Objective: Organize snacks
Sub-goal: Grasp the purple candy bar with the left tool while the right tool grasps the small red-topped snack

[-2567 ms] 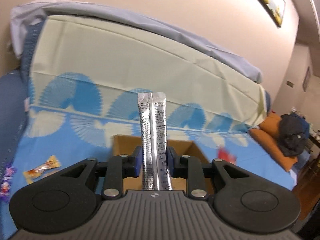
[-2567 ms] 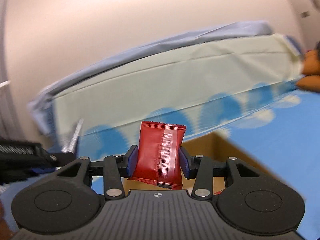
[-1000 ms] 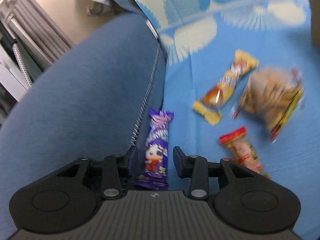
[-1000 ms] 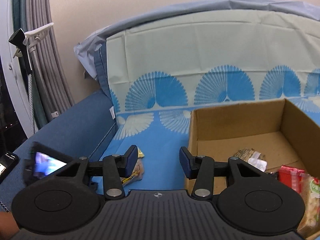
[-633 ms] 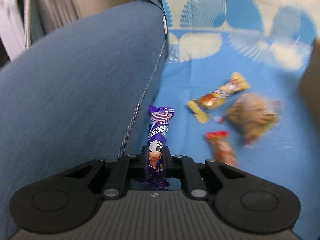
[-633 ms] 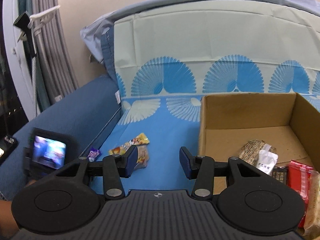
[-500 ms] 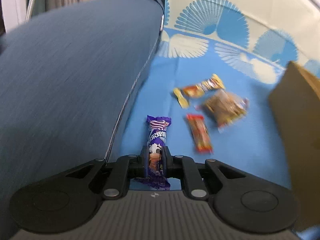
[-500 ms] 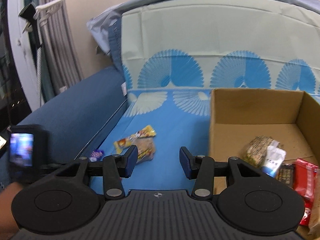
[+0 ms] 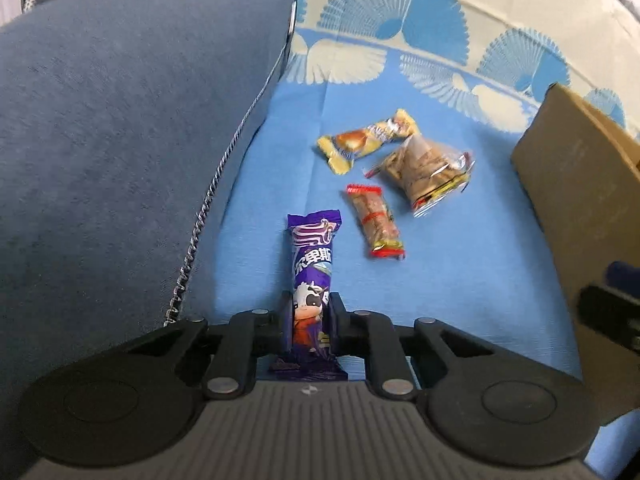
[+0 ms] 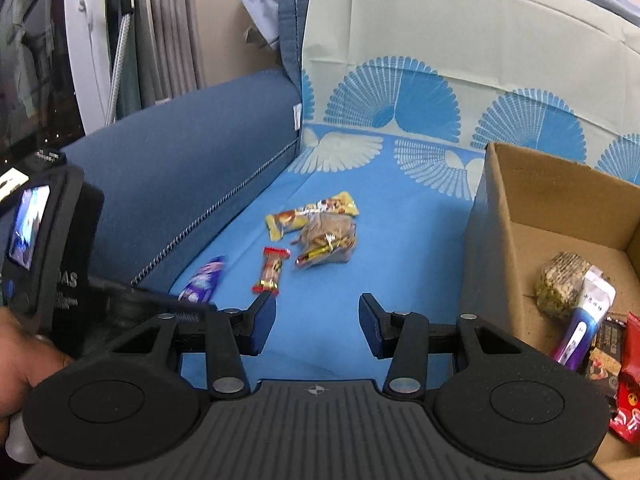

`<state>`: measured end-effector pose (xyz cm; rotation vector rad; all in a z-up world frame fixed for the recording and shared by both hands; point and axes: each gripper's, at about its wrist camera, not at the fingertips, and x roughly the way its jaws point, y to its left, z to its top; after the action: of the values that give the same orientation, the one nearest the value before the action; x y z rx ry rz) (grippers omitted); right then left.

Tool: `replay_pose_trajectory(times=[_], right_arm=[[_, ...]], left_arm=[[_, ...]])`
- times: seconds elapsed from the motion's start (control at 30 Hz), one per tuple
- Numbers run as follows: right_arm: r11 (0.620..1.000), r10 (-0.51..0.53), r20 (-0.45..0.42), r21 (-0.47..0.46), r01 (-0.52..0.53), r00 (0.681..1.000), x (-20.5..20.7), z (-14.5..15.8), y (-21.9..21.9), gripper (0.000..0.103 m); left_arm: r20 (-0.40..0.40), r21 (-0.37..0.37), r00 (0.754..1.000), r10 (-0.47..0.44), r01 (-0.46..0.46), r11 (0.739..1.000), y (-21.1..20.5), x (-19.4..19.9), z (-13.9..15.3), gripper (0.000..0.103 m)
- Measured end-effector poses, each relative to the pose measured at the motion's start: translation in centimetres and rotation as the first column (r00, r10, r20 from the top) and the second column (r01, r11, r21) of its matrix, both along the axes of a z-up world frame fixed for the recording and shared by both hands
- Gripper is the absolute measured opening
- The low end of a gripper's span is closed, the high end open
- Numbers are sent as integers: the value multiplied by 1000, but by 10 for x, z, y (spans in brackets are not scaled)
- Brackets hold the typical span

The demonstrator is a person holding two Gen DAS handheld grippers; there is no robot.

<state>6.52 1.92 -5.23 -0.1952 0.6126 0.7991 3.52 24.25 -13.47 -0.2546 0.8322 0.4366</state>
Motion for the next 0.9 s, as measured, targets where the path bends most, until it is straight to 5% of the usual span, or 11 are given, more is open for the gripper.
replay_pose_trajectory(times=[0.2,0.4,0.73,0.8,0.83,0.9], right_arm=[[1000,5,-36,4,-5,999,6,-2,16,49],[1000,5,-130,-2,-5,992,41,-12,75,49],[981,19,-258,-182,-68,966,76,-58,152,49],[975,37,-226,-207,-85,974,72,-57,155,38],[972,46,-222,-214,-94,974,70,-55,154,24],[972,67,-241,-203,-118,968,67,-48,146,21]], left_arm=[[-22,-99,1000,9,-11,995,7,-17,4,18],[-44,-112,999,30,-35,993,1,-27,5,19],[-42,-119,999,10,-15,993,2,-28,5,19],[-36,-124,999,6,-10,992,3,-28,5,19],[-32,-128,999,3,-7,992,3,-28,5,19],[-24,-138,1000,-1,-2,990,4,-30,5,19]])
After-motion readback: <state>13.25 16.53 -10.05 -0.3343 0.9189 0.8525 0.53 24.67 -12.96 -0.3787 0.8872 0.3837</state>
